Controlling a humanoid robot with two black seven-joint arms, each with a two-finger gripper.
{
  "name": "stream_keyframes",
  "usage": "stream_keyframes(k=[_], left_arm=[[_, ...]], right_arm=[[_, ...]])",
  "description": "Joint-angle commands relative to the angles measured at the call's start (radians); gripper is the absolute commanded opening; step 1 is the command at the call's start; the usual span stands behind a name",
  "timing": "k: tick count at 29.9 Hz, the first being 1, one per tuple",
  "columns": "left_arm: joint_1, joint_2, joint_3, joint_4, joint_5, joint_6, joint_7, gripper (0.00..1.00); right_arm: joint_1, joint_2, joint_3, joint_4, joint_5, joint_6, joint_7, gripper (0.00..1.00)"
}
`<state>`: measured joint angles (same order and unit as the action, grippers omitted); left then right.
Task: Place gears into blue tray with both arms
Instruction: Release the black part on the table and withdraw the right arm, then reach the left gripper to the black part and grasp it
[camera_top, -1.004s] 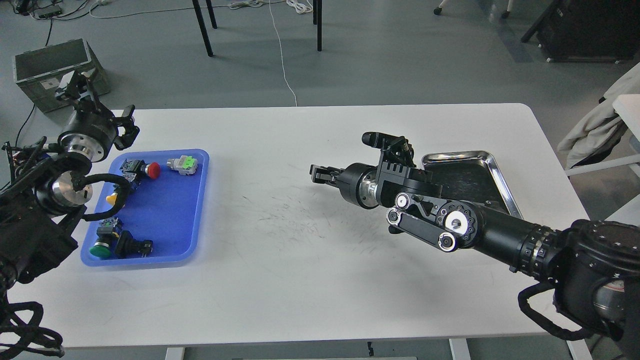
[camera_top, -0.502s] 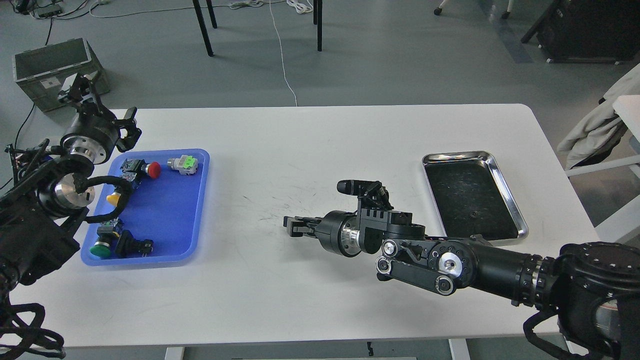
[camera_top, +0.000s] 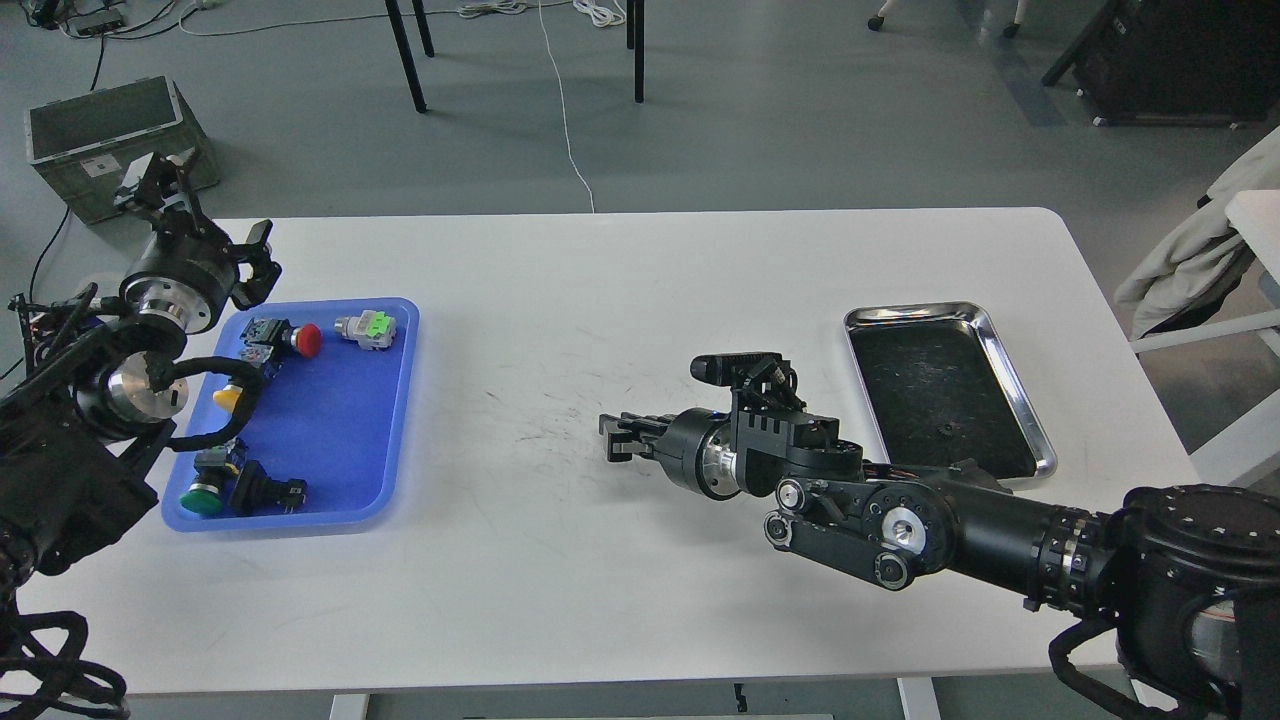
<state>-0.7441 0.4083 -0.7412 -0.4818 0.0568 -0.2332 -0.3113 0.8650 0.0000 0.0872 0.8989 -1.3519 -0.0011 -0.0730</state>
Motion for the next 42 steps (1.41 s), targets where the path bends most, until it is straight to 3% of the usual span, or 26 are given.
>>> stream_keyframes(k=[1,3,9,17,24,31,36,42], left_arm=[[0.000,0.003,0.000,0.000,0.000,0.002,0.000,0.98],[0.000,0.003,0.000,0.000,0.000,0.002,0.001,0.98],[0.000,0.003,0.000,-0.004,0.002,0.009,0.001,0.98],[-0.004,0.006,-0.001,-0.011,0.069,0.011,0.000,0.98],[-0.008,0.038,0.000,-0.066,0.077,0.014,0.001,0.98],[-0.011,0.041,0.000,-0.081,0.127,0.014,0.005,0.98],[-0.006,0.073,0.031,-0.216,0.302,0.052,0.006,0.98],[-0.009,0.202,0.192,-0.523,0.431,0.146,0.006,0.98]], right_arm=[[0.002,0.000,0.002,0.003,0.011,-0.037,0.002,0.68],[0.002,0.000,0.006,0.005,0.013,-0.054,0.004,0.80],[0.003,0.000,0.110,0.005,0.037,-0.057,0.004,0.92],[-0.001,0.000,0.411,0.003,0.255,-0.053,0.006,0.94],[-0.017,-0.002,0.646,0.008,0.589,-0.039,0.009,0.94],[-0.115,-0.214,0.887,-0.006,1.087,0.114,0.018,0.94],[-0.227,-0.293,0.997,-0.046,1.281,0.240,0.018,0.94],[-0.342,-0.318,1.146,-0.047,1.398,0.323,0.016,0.94]])
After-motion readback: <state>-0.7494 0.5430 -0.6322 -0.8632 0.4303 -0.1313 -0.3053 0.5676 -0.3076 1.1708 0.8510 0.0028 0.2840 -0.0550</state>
